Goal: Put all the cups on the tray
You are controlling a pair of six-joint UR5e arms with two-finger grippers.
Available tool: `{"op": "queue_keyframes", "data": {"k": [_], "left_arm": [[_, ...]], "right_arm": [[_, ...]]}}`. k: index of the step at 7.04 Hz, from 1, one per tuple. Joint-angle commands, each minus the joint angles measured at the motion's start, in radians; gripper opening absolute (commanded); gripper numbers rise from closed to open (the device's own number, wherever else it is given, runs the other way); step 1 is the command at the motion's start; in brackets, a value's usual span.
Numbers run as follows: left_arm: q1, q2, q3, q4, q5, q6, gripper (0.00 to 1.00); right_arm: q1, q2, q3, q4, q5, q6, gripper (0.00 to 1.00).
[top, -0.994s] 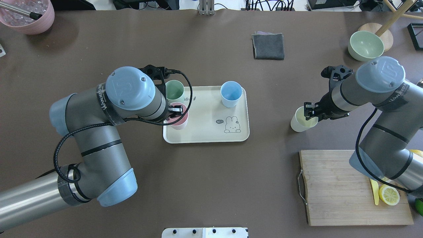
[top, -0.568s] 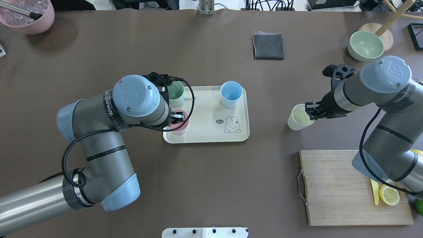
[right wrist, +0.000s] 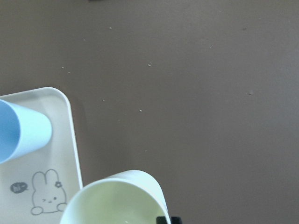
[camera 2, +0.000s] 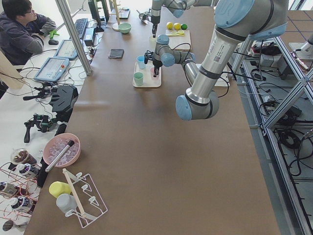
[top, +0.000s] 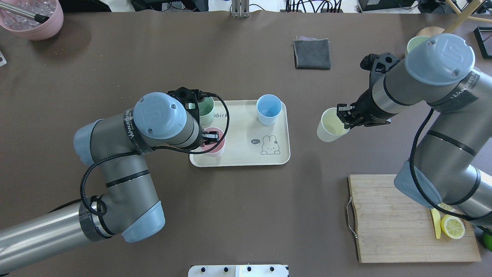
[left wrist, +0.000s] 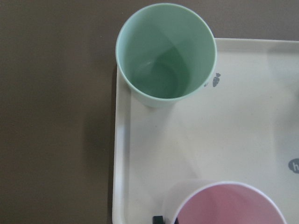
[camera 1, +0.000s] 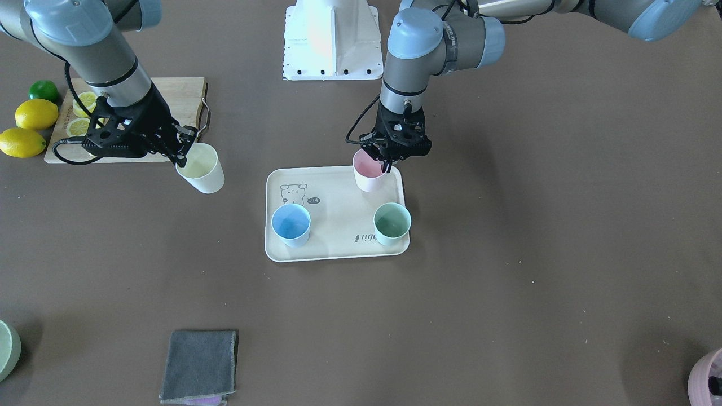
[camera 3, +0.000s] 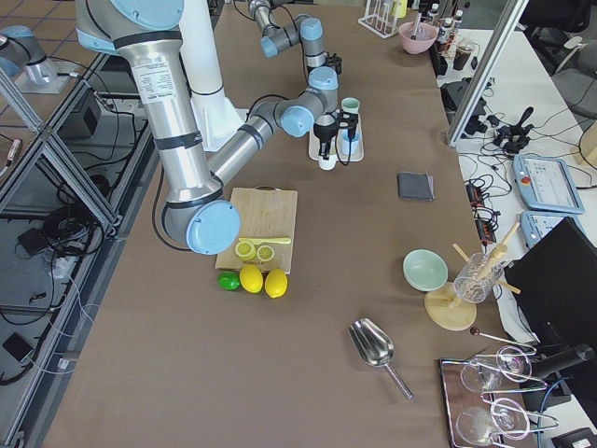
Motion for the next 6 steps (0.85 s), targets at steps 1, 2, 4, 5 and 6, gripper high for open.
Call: {"op": "queue_keyframes", "data": {"k": [1,2,4,5,6], "left_arm": [[-0.026,0.003,0.000,-0.008,-0.003,0.024,0.98],[-0.044,0.003,-0.003,-0.007,-0.006,0.024,0.99],[-0.088,0.002,-0.011,-0.002,-0.021,0.027,0.99],[-0.140,0.002,-0.020,-0.001,-0.102,0.042,0.99],[-0.197,0.017,-0.049,0.004,-0.164,0.135,0.99]], "right_arm": [[-0.031,0.092,0.018,-0.078,-0.007,0.100,0.00],[-0.064,0.108,0.016,-0.079,-0.019,0.158,0.00],[-0.160,0.141,-0.003,-0.079,-0.097,0.207,0.00],[-0.187,0.161,-0.023,-0.078,-0.111,0.233,0.00],[-0.198,0.210,-0.086,-0.072,-0.134,0.241,0.00]]}}
